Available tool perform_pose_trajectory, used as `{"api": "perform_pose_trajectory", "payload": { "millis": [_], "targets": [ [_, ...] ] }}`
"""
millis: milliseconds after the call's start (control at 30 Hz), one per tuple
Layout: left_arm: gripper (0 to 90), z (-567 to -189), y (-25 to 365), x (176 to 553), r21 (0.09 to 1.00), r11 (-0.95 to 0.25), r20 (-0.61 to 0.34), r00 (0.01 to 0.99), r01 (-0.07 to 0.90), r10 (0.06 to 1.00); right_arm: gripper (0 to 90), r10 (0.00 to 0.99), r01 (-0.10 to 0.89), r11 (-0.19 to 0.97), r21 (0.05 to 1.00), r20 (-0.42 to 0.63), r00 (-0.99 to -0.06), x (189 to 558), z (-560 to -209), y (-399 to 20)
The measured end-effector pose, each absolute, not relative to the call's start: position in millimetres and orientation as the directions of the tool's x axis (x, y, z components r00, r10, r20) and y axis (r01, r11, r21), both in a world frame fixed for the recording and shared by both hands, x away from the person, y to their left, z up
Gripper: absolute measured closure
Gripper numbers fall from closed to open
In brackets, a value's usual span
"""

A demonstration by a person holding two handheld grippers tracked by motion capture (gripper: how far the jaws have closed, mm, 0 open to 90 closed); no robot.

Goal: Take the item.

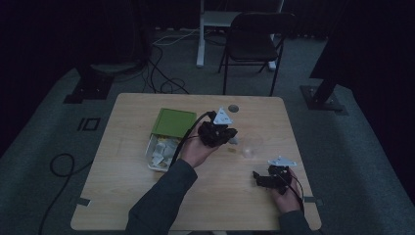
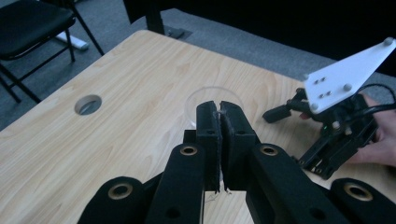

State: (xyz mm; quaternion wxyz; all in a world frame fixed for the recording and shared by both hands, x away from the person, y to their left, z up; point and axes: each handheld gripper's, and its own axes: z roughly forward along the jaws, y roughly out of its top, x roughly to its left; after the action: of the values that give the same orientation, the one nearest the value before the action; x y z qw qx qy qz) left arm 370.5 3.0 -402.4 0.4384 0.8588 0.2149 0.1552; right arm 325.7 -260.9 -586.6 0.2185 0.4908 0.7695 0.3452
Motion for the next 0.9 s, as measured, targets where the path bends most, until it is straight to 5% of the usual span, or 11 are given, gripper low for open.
{"api": "perform_pose_trajectory", "payload": {
  "millis": [900],
  "targets": [
    [88.0, -389.7, -33.4, 384.8, 0.819, -0.536, 0.101, 0.870, 0.203, 0.482, 12.7, 0.905, 0.604, 0.282, 0.746, 0.003, -0.426, 325.1, -586.7, -260.9]
  ]
}}
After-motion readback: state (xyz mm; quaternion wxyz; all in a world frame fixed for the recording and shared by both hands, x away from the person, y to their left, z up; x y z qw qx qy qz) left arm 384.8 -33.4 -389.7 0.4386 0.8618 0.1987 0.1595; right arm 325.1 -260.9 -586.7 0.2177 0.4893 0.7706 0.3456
